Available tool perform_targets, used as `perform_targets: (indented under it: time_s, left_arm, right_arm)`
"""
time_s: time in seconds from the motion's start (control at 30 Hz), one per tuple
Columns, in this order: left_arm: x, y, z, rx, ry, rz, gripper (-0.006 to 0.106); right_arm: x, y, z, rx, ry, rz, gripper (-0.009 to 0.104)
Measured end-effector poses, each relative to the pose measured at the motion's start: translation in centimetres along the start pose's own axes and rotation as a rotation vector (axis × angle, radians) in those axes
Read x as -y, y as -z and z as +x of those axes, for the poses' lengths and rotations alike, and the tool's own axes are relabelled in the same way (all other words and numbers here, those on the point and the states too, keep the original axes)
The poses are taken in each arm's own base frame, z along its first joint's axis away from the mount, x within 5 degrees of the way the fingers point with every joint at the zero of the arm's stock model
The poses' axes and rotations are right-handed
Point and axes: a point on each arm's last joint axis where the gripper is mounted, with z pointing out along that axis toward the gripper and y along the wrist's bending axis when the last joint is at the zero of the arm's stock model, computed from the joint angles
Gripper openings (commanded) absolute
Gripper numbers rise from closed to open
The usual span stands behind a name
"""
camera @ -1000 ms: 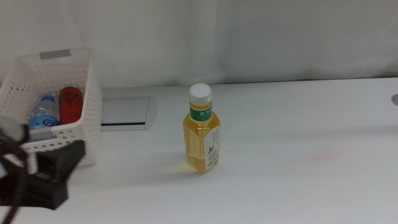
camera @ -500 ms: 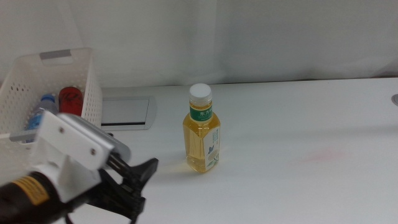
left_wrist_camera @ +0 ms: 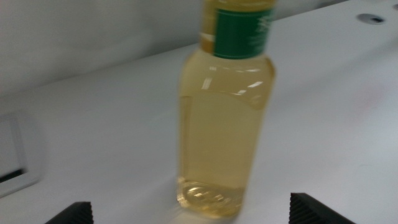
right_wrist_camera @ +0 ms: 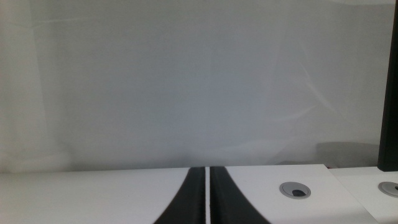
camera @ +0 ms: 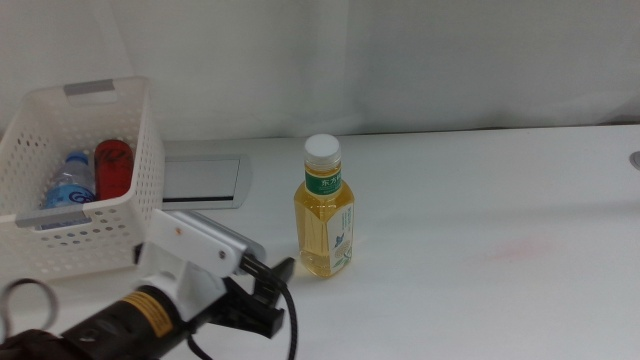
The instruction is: Use arms to grab the bottles and put them into the dustbin to the left of the table.
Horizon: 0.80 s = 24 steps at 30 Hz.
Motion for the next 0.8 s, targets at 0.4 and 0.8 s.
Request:
perform_targets:
  time_s: [0.4, 0.8]
  left_arm:
    - [0.6, -3.3, 2.0, 0.096, 0.027, 0.077, 0.091]
    - [0.8, -7.7, 0.7, 0.15, 0.04, 0.086, 0.091]
  right_arm:
    - [0.0, 0.0, 0.0, 0.0, 0.0, 0.0, -0.003]
    - [0.0, 0.0, 0.0, 0.0, 0.006, 0.0, -0.003]
